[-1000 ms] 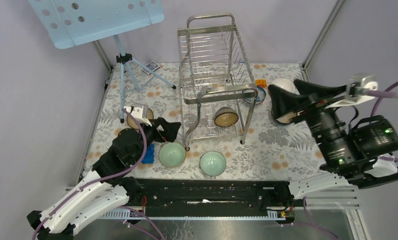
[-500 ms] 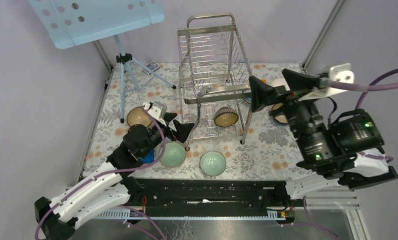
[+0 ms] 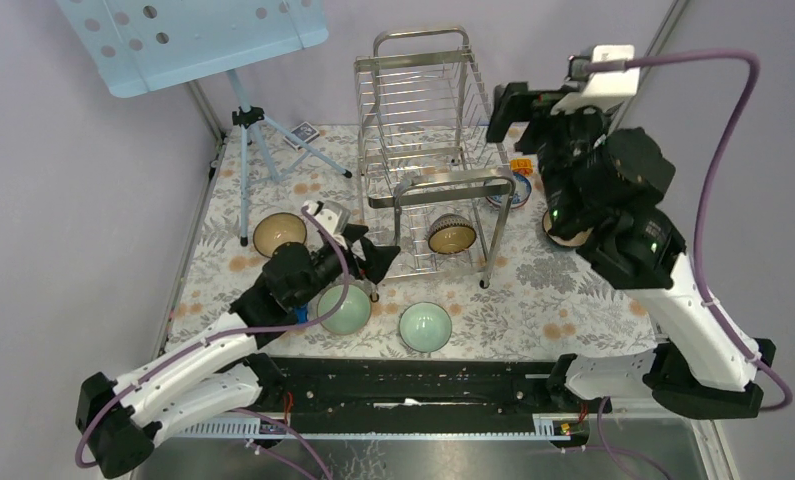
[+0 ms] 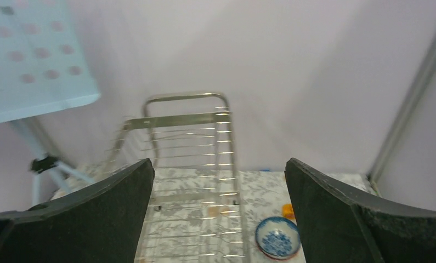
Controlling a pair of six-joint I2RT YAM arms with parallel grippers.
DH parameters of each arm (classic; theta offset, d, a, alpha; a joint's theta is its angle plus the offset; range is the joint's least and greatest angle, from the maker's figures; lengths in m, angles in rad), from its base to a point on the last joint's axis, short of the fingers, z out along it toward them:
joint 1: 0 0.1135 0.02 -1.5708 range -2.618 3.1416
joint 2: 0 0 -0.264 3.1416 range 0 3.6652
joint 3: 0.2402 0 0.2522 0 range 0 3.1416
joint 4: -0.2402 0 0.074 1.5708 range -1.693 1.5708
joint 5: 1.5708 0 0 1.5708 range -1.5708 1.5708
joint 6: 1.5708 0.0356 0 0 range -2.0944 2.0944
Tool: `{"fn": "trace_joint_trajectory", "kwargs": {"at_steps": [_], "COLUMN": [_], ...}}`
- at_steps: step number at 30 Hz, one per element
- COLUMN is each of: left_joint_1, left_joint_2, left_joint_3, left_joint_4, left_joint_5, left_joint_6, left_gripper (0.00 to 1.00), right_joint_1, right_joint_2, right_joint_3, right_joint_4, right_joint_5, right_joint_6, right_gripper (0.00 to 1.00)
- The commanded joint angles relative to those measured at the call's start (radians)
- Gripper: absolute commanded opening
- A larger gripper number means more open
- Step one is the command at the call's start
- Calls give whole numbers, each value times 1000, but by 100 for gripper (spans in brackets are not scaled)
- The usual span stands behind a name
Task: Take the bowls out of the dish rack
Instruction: Adjust the dish rack at the center of the board.
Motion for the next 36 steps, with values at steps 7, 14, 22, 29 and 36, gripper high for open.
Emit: {"fn": "trace_joint_trajectory", "kwargs": {"at_steps": [7,14,22,29,36], "left_joint_1": [-25,-63,-62,-45,15], "left_joint_2": [80,144,207,257,281], "left_joint_3": [32,30,-2,-4,8], "left_joint_4": [124,108,147,181,163], "left_joint_5": [24,-146,-324,-378,-369], "left_joint_6": [23,46,22,44,10], "left_gripper": [88,71,40,31,27], "right_joint_1": [-601,-826,-827,-827,-827], "right_joint_2": [-93,-290,-486,-568,-534], "right_joint_3": [-142,-537,-905,-1108,-1243], "right_joint_4": [-165,-85,-78,-37,135], "right_joint_5": [-395,-456,-473,-615,-784], "right_joint_6": [534,793,827,816,696], "right_gripper": [97,97,96,95,94]}}
